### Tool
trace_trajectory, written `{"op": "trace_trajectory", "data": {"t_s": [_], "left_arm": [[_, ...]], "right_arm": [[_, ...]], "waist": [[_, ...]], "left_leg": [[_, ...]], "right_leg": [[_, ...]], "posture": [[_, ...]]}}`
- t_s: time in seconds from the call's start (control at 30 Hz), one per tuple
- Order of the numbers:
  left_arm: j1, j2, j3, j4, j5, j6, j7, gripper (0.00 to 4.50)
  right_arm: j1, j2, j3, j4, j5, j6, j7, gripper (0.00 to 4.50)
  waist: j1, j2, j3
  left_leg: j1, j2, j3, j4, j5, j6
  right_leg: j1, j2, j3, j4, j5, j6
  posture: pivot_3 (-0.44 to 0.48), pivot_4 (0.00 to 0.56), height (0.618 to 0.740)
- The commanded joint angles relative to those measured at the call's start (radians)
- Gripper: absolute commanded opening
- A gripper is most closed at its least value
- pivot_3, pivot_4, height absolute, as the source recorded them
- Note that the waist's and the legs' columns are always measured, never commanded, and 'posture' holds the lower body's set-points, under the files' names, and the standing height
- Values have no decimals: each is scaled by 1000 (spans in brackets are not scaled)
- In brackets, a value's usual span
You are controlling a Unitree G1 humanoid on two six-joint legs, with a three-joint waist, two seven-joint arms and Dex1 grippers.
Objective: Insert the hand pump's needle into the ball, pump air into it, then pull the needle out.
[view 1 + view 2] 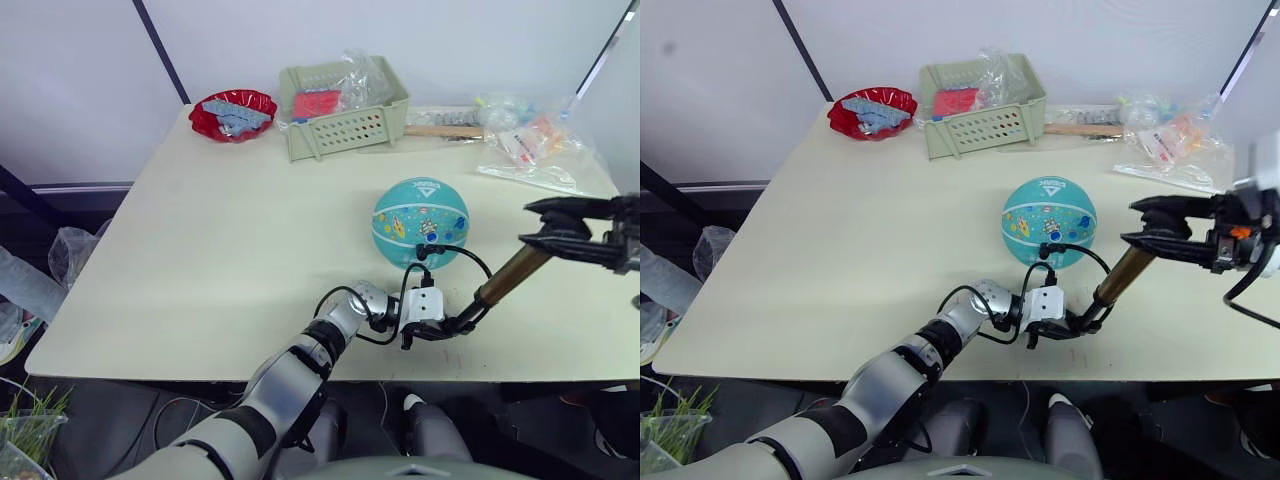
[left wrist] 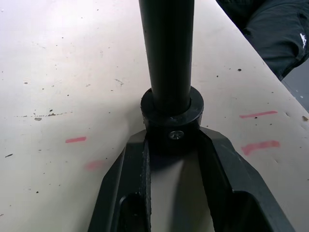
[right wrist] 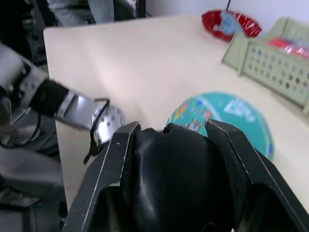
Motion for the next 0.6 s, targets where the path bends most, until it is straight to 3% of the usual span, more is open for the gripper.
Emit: {"op": "trace_trajectory", "data": {"t_s": [0.03, 0.33, 0.6], "left_arm": [[30, 24, -37, 68, 57, 40, -2, 980], [28, 24, -40, 70, 59, 38, -4, 980], [30, 31, -37, 67, 56, 40, -6, 980]], "right_arm": [[-27, -25, -78, -26, 33, 22, -18, 1632], [124, 55, 54, -68, -132, -79, -8, 1632], [257, 236, 289, -10, -386, -332, -59, 1632]], "waist": [[0, 0, 0], [-1, -3, -1], [-4, -10, -7]], "left_leg": [[0, 0, 0, 0, 0, 0], [1, 0, 0, 0, 0, 0], [4, 1, 0, 0, 0, 0]], "right_leg": [[0, 0, 0, 0, 0, 0], [0, 1, 0, 0, 0, 0], [3, 2, 0, 0, 0, 1]], "posture": [[0, 150, 740], [0, 150, 740], [0, 150, 740]]}}
